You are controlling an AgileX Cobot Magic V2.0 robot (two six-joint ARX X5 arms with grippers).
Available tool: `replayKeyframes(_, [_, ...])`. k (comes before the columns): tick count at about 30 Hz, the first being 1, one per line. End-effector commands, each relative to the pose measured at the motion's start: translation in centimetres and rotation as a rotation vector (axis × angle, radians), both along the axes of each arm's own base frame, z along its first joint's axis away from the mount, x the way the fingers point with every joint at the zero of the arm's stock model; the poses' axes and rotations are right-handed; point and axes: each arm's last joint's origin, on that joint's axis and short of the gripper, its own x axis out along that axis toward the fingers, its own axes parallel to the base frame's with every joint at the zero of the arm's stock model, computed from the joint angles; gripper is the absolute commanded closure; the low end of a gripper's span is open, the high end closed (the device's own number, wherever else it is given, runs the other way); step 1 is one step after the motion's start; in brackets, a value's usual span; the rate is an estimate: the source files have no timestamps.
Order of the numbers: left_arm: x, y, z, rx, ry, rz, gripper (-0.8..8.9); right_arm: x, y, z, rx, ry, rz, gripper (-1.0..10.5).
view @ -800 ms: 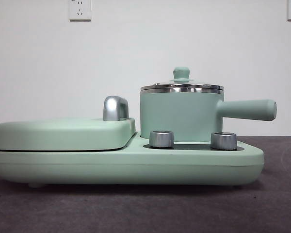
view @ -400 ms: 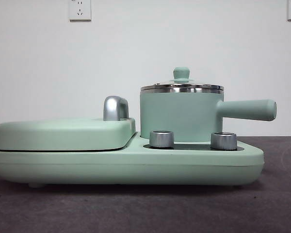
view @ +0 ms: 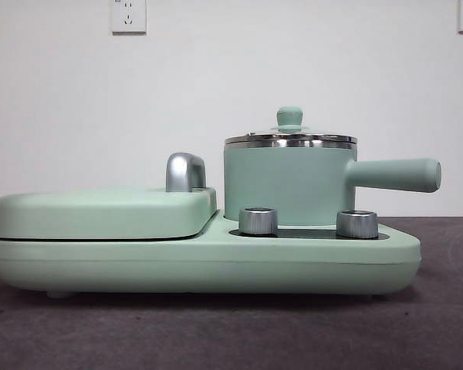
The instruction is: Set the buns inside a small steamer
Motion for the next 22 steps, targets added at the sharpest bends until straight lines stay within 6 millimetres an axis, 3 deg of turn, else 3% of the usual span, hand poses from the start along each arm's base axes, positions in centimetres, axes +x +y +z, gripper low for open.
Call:
replayKeyframes(1, [0.8, 0.5, -2.3, 0.005, -0.081, 0.086, 7.87, -0.1, -0.1, 0.3, 0.016, -0.011, 0.001, 9.3])
replayKeyframes(10, [2.8, 1.8, -11.5, 0.025, -0.156, 0.338, 7.86, -0.1, -0.1, 0.3, 0.016, -0.011, 0.002, 9.3])
replayKeyframes(13, [2.9, 2.0, -13.4, 0.031, -0.133, 0.359, 7.86, -0.1, -0.1, 0.3, 0.017, -0.011, 0.002, 9.3])
replayKeyframes(17, [2.9, 2.2, -14.7, 0.038, -0.123, 0.389, 7.86, -0.1, -0.1, 0.3, 0.017, -0.011, 0.002, 9.3])
replayKeyframes(22, [3.0, 2.5, -14.9, 0.062, -0.128, 0.483, 7.86, -0.1, -0.1, 0.3, 0.017, -0.012, 0.002, 9.3])
